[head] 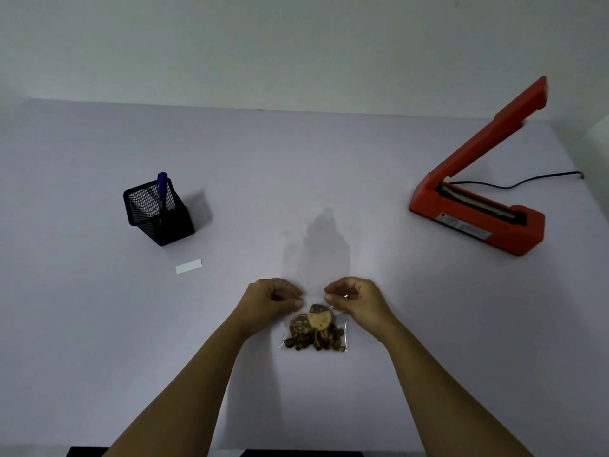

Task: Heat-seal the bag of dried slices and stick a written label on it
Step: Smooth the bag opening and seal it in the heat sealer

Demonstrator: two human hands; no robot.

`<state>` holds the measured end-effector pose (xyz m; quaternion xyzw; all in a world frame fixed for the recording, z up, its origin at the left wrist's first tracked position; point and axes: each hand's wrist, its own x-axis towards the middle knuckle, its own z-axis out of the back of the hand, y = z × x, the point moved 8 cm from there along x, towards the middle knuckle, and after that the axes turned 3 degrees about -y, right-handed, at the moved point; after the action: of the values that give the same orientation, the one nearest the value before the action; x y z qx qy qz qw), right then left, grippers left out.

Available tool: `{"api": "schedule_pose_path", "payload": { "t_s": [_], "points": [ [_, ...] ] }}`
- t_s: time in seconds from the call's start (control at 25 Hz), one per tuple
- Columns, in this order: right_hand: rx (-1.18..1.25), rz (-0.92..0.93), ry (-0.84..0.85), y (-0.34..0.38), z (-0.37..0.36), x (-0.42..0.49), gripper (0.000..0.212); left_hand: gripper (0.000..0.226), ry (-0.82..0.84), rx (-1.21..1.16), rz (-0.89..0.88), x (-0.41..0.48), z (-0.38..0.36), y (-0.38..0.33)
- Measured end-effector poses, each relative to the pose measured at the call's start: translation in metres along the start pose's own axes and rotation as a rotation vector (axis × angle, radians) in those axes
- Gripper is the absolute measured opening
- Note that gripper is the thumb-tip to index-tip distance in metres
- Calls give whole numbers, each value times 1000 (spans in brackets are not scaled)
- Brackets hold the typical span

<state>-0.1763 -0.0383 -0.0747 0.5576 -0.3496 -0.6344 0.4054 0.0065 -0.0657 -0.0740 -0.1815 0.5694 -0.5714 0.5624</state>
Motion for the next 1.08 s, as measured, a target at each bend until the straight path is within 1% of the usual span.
{"api": "schedule_pose_path", "payload": {
  "t_s": [0.24, 0.36, 0.4, 0.52, 0.6, 0.68, 0.72, 0.76, 0.8, 0.88, 0.92, 1.04, 1.08],
  "points": [
    [-31, -37, 21, 2, -2, 4, 15, 7, 24, 39, 39, 5, 0, -3],
    [-71, -48, 33, 5, -4, 5, 12, 9, -50, 59, 18, 4, 1, -12],
    [-65, -55, 27, 6, -4, 5, 12, 8, -63, 10, 20, 3, 0, -13],
    [-18, -69, -3, 5, -3, 5, 7, 17, -42, -185, 73, 1, -6, -9],
    [-19, -69, -21, 4, -1, 5, 6, 13, -47, -229, 108, 1, -8, -5],
    [-34, -60, -41, 4, 1, 4, 7, 15, -44, -282, 127, 1, -9, -1],
    [-33, -60, -49, 4, 2, 3, 6, 17, -45, -279, 127, 0, -9, -2],
    [-31, -64, -57, 4, 3, 2, 7, 18, -63, -222, 109, 0, -7, -3],
    [-42, -65, -66, 4, 3, 1, 9, 17, -106, -104, 73, 0, -3, -5],
    [-156, -30, -112, 6, 5, -1, 21, 18, -223, 162, -18, -1, 4, -14],
    [-256, 1, -143, 8, 6, -2, 31, 25, -270, 238, -52, -2, 4, -18],
    [-561, 90, -241, 16, 5, -4, 73, 66, -360, 294, -45, -5, -3, -16],
    [-639, 112, -276, 17, 6, -5, 83, 76, -402, 312, -42, -7, -4, -14]
  ]
}}
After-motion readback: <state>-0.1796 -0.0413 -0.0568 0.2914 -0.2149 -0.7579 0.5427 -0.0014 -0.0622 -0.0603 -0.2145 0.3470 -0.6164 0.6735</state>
